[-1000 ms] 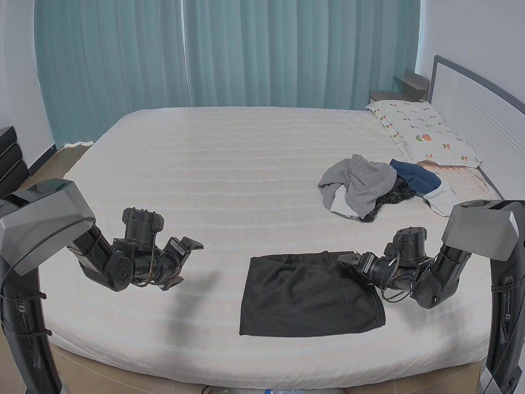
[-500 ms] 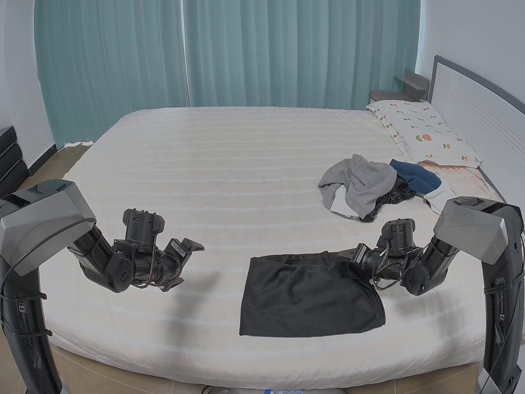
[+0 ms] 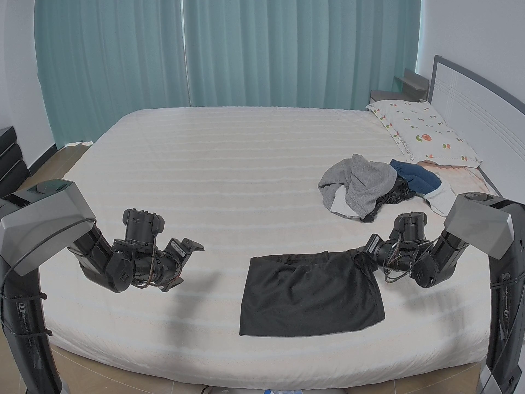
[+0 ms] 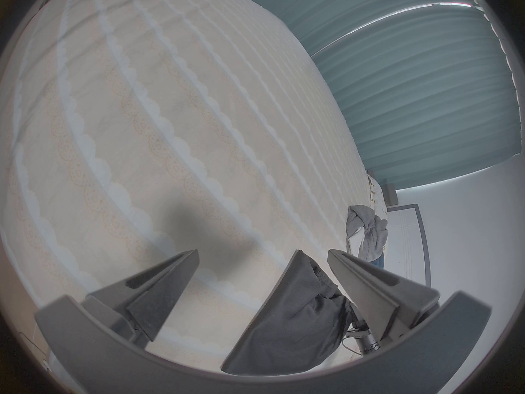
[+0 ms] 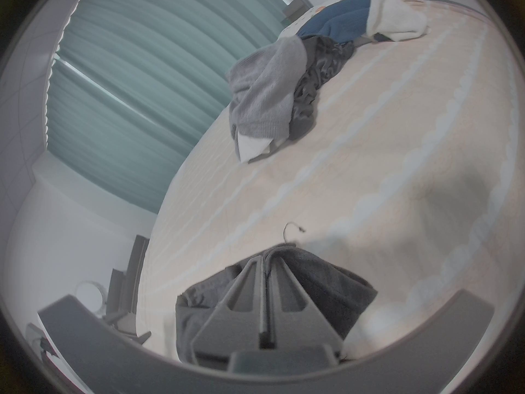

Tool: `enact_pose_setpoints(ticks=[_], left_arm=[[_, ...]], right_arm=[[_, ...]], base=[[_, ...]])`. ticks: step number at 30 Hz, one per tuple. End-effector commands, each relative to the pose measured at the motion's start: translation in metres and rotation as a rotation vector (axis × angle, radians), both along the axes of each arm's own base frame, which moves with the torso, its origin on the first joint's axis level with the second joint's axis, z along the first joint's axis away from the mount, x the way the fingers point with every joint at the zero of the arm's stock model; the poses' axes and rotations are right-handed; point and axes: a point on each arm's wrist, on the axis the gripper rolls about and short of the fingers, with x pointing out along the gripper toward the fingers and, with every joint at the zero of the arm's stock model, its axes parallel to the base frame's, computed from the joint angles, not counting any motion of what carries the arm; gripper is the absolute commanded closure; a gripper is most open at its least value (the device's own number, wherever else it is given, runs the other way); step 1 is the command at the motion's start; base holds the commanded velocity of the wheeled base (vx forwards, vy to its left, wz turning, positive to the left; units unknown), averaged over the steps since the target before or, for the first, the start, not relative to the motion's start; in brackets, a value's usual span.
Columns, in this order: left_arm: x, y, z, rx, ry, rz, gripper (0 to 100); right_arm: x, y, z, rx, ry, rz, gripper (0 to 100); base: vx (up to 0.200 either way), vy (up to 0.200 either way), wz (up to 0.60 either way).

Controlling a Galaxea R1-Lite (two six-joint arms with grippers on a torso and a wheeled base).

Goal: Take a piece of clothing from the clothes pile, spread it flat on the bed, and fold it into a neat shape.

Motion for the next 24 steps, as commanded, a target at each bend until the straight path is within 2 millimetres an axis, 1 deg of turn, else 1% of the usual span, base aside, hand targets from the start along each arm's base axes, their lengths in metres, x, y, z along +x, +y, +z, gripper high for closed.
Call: enact_pose_setpoints(ticks=[1,7,13,14,17,18,21,22,24], left_arm=[[0.0,0.0,-0.001,0.0,0.002,0.0,0],[0.0,0.0,-0.001,0.001,0.002,0.001,0],[0.0,0.0,-0.001,0.002,0.002,0.003,0],[0.0,0.0,-0.001,0.003,0.003,0.003,0],[0.0,0.0,-0.001,0.002,0.002,0.003,0],[0.0,0.0,-0.001,0.002,0.002,0.003,0],[0.0,0.0,-0.001,0.002,0.002,0.003,0],[0.0,0.0,-0.001,0.003,0.003,0.003,0],[0.0,0.0,-0.001,0.002,0.002,0.003,0]], right_arm=[[0.004,-0.011,0.008,0.032,-0.018,-0.033,100],[0.009,-0.024,0.003,0.052,-0.004,-0.05,100],[0.008,-0.03,0.001,0.063,0.012,-0.043,100],[0.007,-0.031,0.0,0.061,0.016,-0.044,0],[0.005,-0.034,-0.003,0.057,0.041,-0.048,0],[0.003,-0.033,-0.002,0.051,0.07,-0.046,0],[0.003,-0.033,0.0,0.048,0.076,-0.047,0],[0.004,-0.035,0.009,0.048,0.055,-0.052,0],[0.004,-0.036,0.015,0.049,0.04,-0.055,0]], base=[[0.0,0.0,0.0],[0.0,0.0,0.0],[0.0,0.0,0.0],[0.0,0.0,0.0],[0.0,0.0,0.0],[0.0,0.0,0.0],[0.0,0.0,0.0],[0.0,0.0,0.0],[0.0,0.0,0.0]])
